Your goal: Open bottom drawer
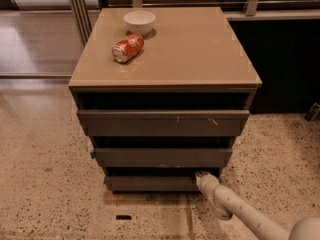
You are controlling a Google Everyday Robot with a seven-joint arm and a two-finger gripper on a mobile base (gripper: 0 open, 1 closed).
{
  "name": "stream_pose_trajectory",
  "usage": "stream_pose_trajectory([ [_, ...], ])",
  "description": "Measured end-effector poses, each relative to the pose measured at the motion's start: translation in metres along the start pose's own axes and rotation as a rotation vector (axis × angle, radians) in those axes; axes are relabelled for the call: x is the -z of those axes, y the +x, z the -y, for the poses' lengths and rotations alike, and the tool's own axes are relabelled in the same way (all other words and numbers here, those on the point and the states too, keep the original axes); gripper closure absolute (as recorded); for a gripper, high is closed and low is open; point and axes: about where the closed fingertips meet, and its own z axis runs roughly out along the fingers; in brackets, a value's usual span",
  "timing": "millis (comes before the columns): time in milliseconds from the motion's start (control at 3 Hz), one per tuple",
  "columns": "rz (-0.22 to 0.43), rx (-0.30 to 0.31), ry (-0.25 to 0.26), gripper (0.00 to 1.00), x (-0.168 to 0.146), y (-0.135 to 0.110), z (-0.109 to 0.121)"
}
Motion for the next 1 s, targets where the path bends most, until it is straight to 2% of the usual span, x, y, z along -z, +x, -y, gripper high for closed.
stream_pose_trajectory([
  [667,-0.016,0.01,0.006,1.0,-0.009,0.0,-0.001],
  [1000,-0.079,0.007,0.014,1.0,-0.013,0.009,0.002],
])
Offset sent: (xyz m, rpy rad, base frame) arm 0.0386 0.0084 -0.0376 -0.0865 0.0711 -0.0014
